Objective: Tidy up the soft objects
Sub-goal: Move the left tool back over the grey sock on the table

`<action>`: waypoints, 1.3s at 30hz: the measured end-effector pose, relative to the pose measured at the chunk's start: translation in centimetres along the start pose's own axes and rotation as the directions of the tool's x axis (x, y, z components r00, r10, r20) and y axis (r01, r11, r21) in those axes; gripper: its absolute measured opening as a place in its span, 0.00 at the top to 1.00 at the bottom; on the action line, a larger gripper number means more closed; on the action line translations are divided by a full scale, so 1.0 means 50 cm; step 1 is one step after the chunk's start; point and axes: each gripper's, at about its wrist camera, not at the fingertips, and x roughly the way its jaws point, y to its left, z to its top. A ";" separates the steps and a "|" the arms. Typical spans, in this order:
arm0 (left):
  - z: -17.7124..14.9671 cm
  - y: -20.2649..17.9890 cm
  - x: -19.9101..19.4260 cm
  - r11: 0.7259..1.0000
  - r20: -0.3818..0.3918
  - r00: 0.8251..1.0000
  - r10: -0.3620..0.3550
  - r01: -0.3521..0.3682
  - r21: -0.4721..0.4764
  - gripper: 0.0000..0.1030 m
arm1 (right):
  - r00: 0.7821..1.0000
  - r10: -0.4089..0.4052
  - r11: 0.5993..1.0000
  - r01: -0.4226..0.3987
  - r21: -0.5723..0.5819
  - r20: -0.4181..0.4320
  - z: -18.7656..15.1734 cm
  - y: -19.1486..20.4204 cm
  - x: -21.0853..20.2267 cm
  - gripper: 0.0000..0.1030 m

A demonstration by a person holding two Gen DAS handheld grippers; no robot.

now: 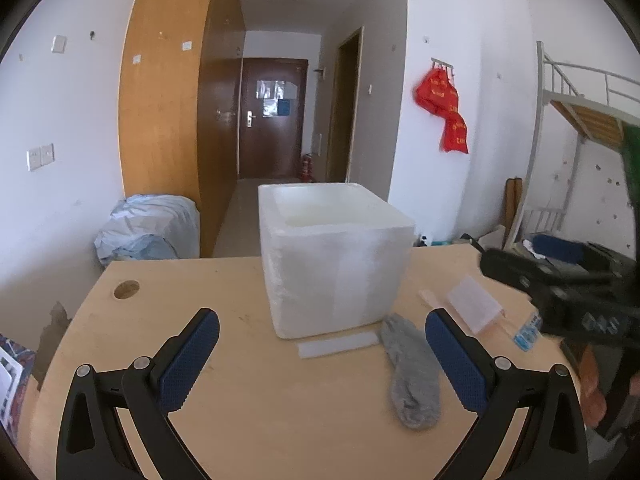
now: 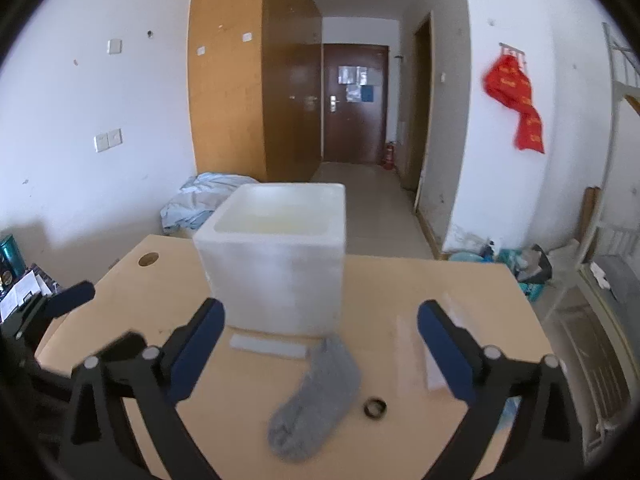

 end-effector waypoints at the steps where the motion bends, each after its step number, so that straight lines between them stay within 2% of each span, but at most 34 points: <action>1: -0.004 -0.007 0.000 1.000 -0.005 1.000 -0.007 0.007 0.009 0.00 | 1.000 -0.009 1.000 0.009 0.004 0.001 -0.003 -0.001 -0.004 0.02; 3: -0.012 -0.018 -0.003 1.000 -0.005 1.000 -0.012 0.012 0.024 0.00 | 0.999 -0.039 0.999 0.039 0.016 0.001 -0.022 -0.010 -0.023 0.02; 13: -0.047 -0.076 -0.006 0.995 -0.022 0.997 -0.075 0.076 0.064 0.00 | 0.996 -0.087 0.994 0.087 0.067 -0.005 -0.083 -0.046 -0.080 0.02; 20: -0.075 -0.137 0.039 0.980 -0.081 0.984 -0.161 0.169 0.108 0.00 | 0.992 -0.123 0.988 0.123 0.091 -0.008 -0.121 -0.079 -0.115 0.02; 25: -0.091 -0.180 0.107 0.975 -0.127 0.981 -0.150 0.167 0.144 0.00 | 0.993 -0.109 0.985 0.112 0.130 -0.035 -0.143 -0.119 -0.107 0.02; 31: -0.103 -0.203 0.178 0.979 -0.182 0.974 -0.135 0.160 0.129 0.00 | 0.994 -0.077 0.982 0.088 0.169 -0.073 -0.165 -0.158 -0.070 0.02; 36: -0.112 -0.223 0.227 0.978 -0.230 0.966 -0.122 0.157 0.139 0.00 | 0.994 -0.055 0.984 0.069 0.163 -0.089 -0.152 -0.169 -0.044 0.02; 39: -0.119 -0.225 0.246 0.982 -0.240 0.967 -0.092 0.128 0.139 0.00 | 0.992 -0.051 0.987 0.067 0.145 -0.112 -0.127 -0.175 -0.013 0.02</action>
